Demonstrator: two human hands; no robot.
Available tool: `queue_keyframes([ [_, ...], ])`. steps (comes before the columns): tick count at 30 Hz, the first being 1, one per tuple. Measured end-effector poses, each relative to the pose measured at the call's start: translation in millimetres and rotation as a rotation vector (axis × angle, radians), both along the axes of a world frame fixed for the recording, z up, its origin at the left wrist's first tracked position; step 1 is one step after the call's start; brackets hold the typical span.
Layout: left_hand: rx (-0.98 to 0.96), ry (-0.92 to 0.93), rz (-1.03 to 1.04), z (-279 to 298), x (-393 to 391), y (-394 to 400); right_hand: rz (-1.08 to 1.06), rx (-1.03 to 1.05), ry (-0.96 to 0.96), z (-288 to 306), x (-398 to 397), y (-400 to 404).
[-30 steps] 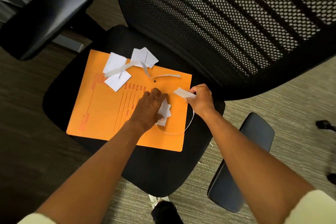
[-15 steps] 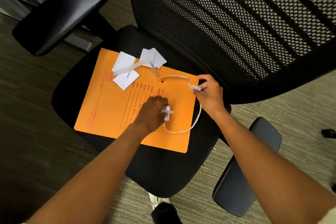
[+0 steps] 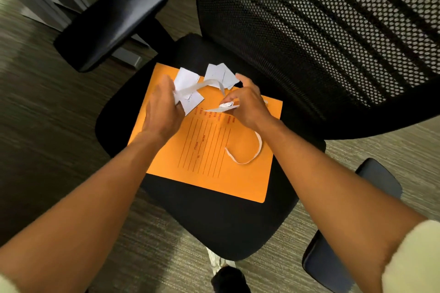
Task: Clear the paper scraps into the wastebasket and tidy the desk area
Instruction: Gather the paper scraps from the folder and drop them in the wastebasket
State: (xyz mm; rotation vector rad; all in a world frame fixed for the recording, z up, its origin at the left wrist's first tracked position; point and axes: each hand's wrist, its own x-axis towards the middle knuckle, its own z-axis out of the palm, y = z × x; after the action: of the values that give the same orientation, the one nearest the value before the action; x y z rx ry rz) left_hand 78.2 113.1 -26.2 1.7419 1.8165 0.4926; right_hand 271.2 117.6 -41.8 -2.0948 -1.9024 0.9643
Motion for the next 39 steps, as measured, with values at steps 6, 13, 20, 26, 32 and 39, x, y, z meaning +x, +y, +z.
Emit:
queue_keyframes([
  [6,-0.083,0.401,-0.123,-24,5,23,0.050,-0.041,-0.091,-8,-18,22],
  [13,-0.149,0.581,-0.319,-42,0,24,0.089,-0.063,-0.056,-26,-22,30],
  [20,-0.087,0.554,-0.320,-42,1,12,0.089,0.094,-0.130,-37,-27,35],
  [26,0.037,0.578,-0.349,-45,3,7,0.062,0.234,-0.264,-30,-27,44],
  [32,0.087,0.522,-0.329,-49,3,2,-0.082,0.371,-0.169,-22,-23,42],
  [39,0.107,0.440,-0.235,-45,0,15,-0.254,0.348,0.161,-4,-17,19],
])
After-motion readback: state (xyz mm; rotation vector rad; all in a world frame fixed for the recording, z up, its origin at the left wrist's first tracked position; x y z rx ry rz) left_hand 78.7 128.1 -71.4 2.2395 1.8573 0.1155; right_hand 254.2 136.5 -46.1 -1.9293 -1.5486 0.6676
